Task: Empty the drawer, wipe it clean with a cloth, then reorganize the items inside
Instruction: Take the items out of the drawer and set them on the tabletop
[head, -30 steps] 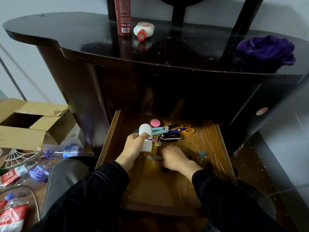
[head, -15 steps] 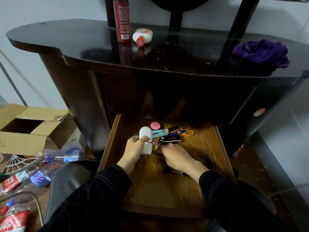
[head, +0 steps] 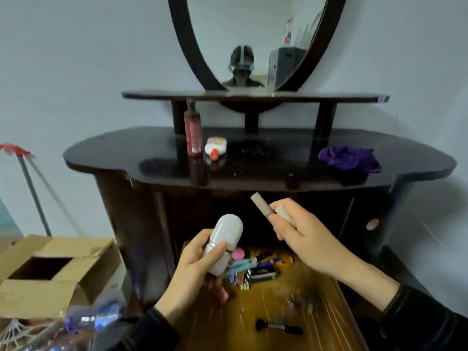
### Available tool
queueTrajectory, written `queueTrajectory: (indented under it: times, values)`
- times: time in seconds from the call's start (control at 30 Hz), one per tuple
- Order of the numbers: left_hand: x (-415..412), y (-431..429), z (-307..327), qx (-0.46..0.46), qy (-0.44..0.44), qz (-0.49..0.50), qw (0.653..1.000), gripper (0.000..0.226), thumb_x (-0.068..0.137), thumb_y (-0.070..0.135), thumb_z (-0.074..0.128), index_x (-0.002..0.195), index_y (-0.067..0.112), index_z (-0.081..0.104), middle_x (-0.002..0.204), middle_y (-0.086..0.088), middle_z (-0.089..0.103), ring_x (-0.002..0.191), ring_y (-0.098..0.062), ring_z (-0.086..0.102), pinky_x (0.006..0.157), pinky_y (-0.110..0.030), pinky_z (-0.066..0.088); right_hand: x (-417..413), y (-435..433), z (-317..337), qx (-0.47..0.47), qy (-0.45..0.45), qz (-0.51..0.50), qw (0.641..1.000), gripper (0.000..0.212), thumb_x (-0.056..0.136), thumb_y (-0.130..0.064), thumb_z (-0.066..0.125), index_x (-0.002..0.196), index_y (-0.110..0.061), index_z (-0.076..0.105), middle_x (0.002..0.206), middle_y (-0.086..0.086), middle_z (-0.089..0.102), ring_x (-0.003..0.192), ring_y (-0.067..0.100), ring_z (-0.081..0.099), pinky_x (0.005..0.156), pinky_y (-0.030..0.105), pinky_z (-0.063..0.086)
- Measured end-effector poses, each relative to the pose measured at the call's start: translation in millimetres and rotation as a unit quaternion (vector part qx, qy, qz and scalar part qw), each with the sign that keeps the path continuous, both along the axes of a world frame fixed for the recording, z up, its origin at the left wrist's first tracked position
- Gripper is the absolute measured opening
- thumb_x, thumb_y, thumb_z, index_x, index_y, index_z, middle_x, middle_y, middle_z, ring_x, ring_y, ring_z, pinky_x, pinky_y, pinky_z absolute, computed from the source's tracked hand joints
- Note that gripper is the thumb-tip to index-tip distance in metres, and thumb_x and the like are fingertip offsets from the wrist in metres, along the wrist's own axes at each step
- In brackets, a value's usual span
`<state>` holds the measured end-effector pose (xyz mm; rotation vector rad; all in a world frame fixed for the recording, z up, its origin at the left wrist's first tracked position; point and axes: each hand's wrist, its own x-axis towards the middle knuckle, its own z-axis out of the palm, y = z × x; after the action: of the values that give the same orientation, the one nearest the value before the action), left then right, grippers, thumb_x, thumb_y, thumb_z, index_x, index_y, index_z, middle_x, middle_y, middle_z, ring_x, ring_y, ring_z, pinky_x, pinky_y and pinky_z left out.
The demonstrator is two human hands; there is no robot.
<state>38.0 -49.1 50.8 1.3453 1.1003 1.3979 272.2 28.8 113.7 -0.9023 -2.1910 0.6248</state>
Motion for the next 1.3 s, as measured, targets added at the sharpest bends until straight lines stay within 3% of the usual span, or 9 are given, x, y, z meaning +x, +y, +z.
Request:
queueTrajectory:
  times: [0.27,0.4,0.57,0.73,0.93,1.03,1.1,1.2,1.3]
  values:
    - [1,113,141,0.057,-0.017,0.213,0.975,0.010,0.099,0.022,0.052,0.108,0.018,0.050,0.088,-0.012,0.063,0.050,-0.012,0.055,0.037,-0.024,0.038,-51,96,79,-0.072,0.006,-0.152,0.986,0.055,0.096,-0.060,0.044,0.072,-0.011,0.049,0.066,0.004,0.062,0.060,0.021,0.060,0.074,0.044,0.056]
    - [-2,168,145,0.054,0.163,0.223,0.960,0.037,0.097,0.027,0.050,0.132,0.022,0.040,0.122,-0.008,0.060,0.099,-0.026,0.062,0.084,-0.043,0.055,-65,128,70,-0.098,-0.064,-0.246,0.962,0.049,0.095,-0.060,0.045,0.078,-0.016,0.058,0.070,0.003,0.072,0.059,0.028,0.071,0.059,0.034,0.055]
    - [-20,199,125,0.114,0.221,0.185,0.951,0.052,0.098,0.035,0.052,0.145,0.037,0.028,0.137,-0.001,0.050,0.111,-0.015,0.056,0.092,-0.036,0.051,-74,154,64,-0.073,-0.101,-0.271,0.955,0.031,0.089,-0.053,0.054,0.081,-0.022,0.054,0.067,-0.006,0.064,0.059,0.016,0.064,0.051,0.026,0.040]
    - [-32,212,124,0.077,0.059,0.229,0.969,0.050,0.101,0.027,0.052,0.146,0.029,0.032,0.128,-0.009,0.055,0.095,-0.032,0.066,0.050,-0.020,0.049,-107,178,70,-0.046,-0.140,-0.297,0.943,0.030,0.094,-0.048,0.055,0.075,-0.027,0.043,0.074,-0.009,0.057,0.069,0.014,0.058,0.056,0.028,0.040]
    - [-34,207,119,0.078,0.084,0.215,0.970,0.047,0.101,0.025,0.051,0.144,0.027,0.033,0.125,-0.008,0.055,0.081,-0.021,0.063,0.046,-0.019,0.045,-112,186,65,-0.080,0.010,-0.340,0.937,0.035,0.093,-0.043,0.059,0.068,-0.021,0.047,0.061,-0.007,0.056,0.050,0.013,0.055,0.049,0.023,0.038]
    - [-32,207,121,0.060,0.082,0.199,0.975,0.053,0.100,0.017,0.049,0.147,0.026,0.029,0.110,-0.010,0.059,0.049,-0.012,0.054,0.040,-0.021,0.039,-99,179,64,-0.126,0.103,-0.316,0.935,0.013,0.092,-0.030,0.059,0.093,-0.020,0.050,0.071,-0.005,0.063,0.054,0.015,0.063,0.049,0.022,0.041]
    - [-32,207,122,0.053,0.075,0.197,0.976,0.057,0.098,0.013,0.049,0.149,0.027,0.027,0.106,-0.009,0.058,0.042,-0.010,0.050,0.037,-0.021,0.037,-91,174,66,-0.139,0.112,-0.297,0.938,0.054,0.088,-0.027,0.059,0.138,-0.019,0.041,0.104,0.000,0.067,0.077,0.016,0.068,0.051,0.025,0.042]
    - [-33,206,121,0.053,0.065,0.203,0.976,0.055,0.097,0.011,0.049,0.147,0.025,0.031,0.107,-0.008,0.058,0.041,-0.010,0.050,0.035,-0.021,0.035,-85,166,72,-0.178,0.187,-0.217,0.941,0.080,0.084,-0.016,0.058,0.156,-0.022,0.026,0.149,0.005,0.045,0.111,0.020,0.059,0.066,0.029,0.051]
    - [-33,206,121,0.049,0.053,0.210,0.975,0.051,0.096,0.011,0.050,0.143,0.025,0.036,0.109,-0.011,0.058,0.043,-0.012,0.051,0.035,-0.020,0.036,-78,162,69,-0.213,0.229,-0.148,0.938,0.073,0.081,-0.006,0.054,0.151,-0.023,0.039,0.148,0.003,0.042,0.085,0.006,0.066,0.059,0.026,0.050]
